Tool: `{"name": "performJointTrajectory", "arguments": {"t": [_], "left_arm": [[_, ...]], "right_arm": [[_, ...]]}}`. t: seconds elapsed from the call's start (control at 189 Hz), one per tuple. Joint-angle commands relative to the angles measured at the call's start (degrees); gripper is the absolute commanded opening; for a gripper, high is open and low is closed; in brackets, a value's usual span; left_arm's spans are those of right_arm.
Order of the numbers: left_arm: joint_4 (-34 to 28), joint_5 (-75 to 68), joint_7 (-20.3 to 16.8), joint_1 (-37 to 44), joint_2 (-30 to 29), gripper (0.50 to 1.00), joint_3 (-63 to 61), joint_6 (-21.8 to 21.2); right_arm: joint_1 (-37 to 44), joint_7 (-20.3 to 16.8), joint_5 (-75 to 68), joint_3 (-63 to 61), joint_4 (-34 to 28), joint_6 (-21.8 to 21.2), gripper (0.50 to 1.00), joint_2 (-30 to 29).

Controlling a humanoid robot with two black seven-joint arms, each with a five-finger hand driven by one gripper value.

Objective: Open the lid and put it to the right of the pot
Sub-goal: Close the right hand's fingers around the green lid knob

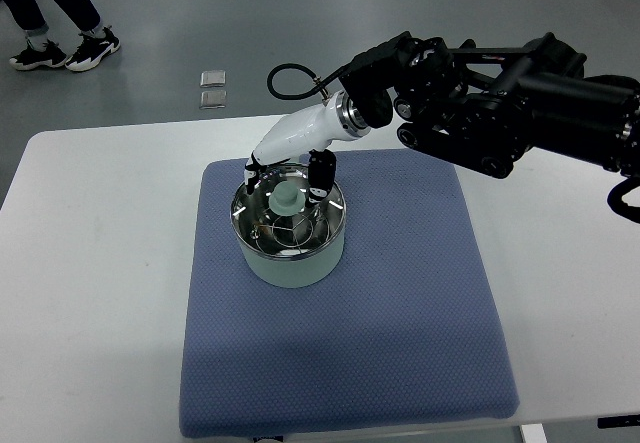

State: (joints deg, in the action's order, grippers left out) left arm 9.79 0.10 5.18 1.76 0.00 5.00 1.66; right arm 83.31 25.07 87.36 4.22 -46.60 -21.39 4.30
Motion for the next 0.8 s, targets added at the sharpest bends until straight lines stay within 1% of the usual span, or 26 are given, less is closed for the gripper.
{"name": "performJointTrajectory", "arguments": {"t": [0.0,0.169,0.217,0.396,0.401,0.496,0.523,0.56,0.576,0.634,0.671,0.792], "left_arm": [[0.1,0.0,-0.1,0.0,0.0,1.0,0.0,0.0],[0.1,0.0,-0.1,0.0,0.0,1.0,0.0,0.0],[0.1,0.0,-0.1,0.0,0.0,1.0,0.0,0.0],[0.1,0.0,-0.1,0.0,0.0,1.0,0.0,0.0],[0.1,0.0,-0.1,0.0,0.0,1.0,0.0,0.0],[0.1,0.0,-0.1,0.0,0.0,1.0,0.0,0.0],[0.1,0.0,-0.1,0.0,0.0,1.0,0.0,0.0],[0.1,0.0,-0.1,0.0,0.0,1.0,0.0,0.0],[0.1,0.0,-0.1,0.0,0.0,1.0,0.0,0.0],[0.1,0.0,-0.1,0.0,0.0,1.0,0.0,0.0],[0.1,0.0,-0.1,0.0,0.0,1.0,0.0,0.0],[0.1,0.0,-0.1,0.0,0.0,1.0,0.0,0.0]], "right_arm": [[0.3,0.1,0.0,-0.1,0.0,0.0,0.795,0.4],[0.4,0.4,0.0,-0.1,0.0,0.0,0.785,0.4],[0.4,0.4,0.0,-0.1,0.0,0.0,0.768,0.4],[0.1,0.4,0.0,-0.1,0.0,0.0,0.754,0.4],[0.0,0.4,0.0,-0.1,0.0,0.1,0.732,0.4],[-0.1,0.4,0.0,0.0,0.1,0.7,0.711,0.3],[-0.3,0.4,0.0,0.0,0.1,0.8,0.684,0.3],[-0.5,0.4,0.0,0.0,0.1,0.8,0.668,0.4],[-0.7,0.4,0.0,0.0,0.1,0.8,0.654,0.4],[-0.9,0.4,0.0,0.0,0.2,0.9,0.639,0.3],[-0.9,0.5,0.0,0.0,0.2,0.9,0.617,0.3],[-1.0,0.4,0.0,0.0,0.2,0.9,0.611,0.4]]}}
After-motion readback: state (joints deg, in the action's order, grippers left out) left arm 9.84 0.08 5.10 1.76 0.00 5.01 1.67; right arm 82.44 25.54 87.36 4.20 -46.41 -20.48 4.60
